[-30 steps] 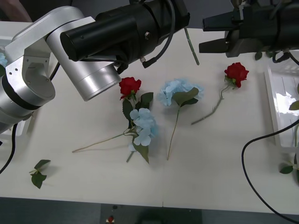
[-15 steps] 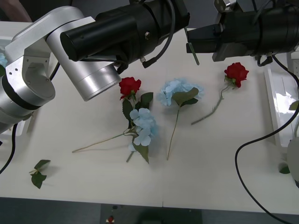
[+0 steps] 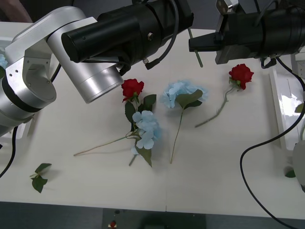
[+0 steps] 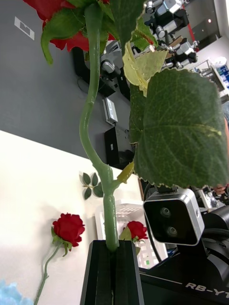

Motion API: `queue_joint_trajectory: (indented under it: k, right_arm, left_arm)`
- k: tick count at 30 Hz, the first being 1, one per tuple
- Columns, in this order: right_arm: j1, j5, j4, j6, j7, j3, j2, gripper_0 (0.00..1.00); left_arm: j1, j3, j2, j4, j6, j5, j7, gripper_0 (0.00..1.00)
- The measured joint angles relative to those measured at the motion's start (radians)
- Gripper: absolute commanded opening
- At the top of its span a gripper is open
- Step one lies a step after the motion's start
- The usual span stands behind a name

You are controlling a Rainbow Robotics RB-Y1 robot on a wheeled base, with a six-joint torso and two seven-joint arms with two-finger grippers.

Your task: Put the red flowers into the right box and the blue flowers into the left box

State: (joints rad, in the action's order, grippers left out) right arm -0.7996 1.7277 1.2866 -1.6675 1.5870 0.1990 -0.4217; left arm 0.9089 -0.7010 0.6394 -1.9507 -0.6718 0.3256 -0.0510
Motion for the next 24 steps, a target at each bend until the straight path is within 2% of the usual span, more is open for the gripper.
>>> queue_joint_trajectory:
  k: [2, 3, 24]
  right_arm:
    - [0.000, 0.001, 0.000, 0.000, 0.000, 0.000, 0.000, 0.00]
    - [0.000, 0.002, 0.000, 0.000, 0.000, 0.000, 0.000, 0.00]
    - [0.000, 0.010, 0.000, 0.000, 0.000, 0.002, -0.001, 0.00]
  left_arm:
    - [0.000, 0.000, 0.000, 0.000, 0.000, 0.000, 0.000, 0.83]
    - [0.000, 0.000, 0.000, 0.000, 0.000, 0.000, 0.000, 1.00]
    - [0.000, 0.000, 0.000, 0.000, 0.000, 0.000, 0.000, 1.00]
